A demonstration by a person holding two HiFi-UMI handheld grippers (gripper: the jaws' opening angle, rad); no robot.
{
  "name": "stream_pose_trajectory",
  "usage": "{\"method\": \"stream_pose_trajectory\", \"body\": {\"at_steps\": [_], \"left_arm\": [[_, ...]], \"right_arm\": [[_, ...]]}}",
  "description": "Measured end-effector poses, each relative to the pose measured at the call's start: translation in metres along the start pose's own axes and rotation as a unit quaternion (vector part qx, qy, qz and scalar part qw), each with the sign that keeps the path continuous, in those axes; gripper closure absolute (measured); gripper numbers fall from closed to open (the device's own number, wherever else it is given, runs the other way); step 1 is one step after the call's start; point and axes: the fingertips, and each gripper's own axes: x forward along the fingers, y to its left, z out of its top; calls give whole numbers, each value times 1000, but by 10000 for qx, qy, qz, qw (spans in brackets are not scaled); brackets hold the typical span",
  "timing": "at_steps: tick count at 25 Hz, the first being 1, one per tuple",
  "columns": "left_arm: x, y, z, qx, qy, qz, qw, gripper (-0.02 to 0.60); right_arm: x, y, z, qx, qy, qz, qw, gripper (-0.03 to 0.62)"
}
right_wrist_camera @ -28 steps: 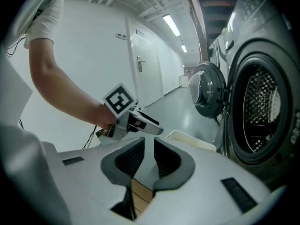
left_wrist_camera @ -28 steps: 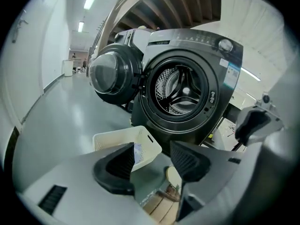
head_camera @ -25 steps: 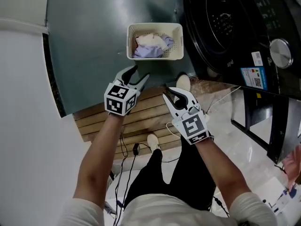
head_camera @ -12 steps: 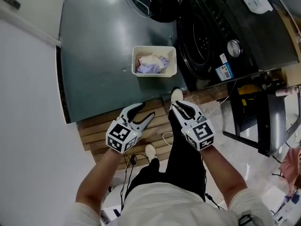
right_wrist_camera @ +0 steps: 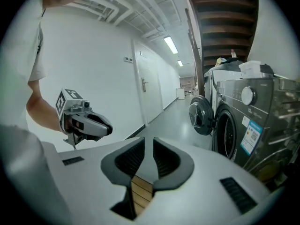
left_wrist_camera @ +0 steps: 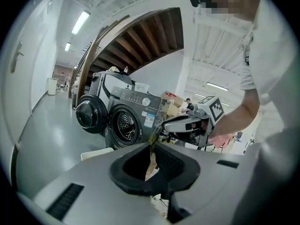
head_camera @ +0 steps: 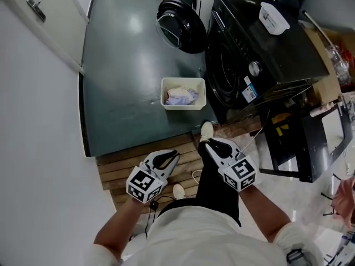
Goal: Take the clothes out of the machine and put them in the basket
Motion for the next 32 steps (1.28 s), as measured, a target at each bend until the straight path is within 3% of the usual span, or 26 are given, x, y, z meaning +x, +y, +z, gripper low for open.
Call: {"method": "stream_pose_trajectory", "body": {"at_steps": [9,17,32], "left_arm": [[-61,-45,6,32,-96,44,9999,584],[-98,-65,9,-202,-245,4,9995,583],[-113,-81,15,-188,-324,-46,9993,583]], "right_arm": [[-52,75,1,-11,58,266,9996,534],[-82,98,16,-62,-152,238,9996,535],[-92,128,26,-199,-309,436,9984,539]]}}
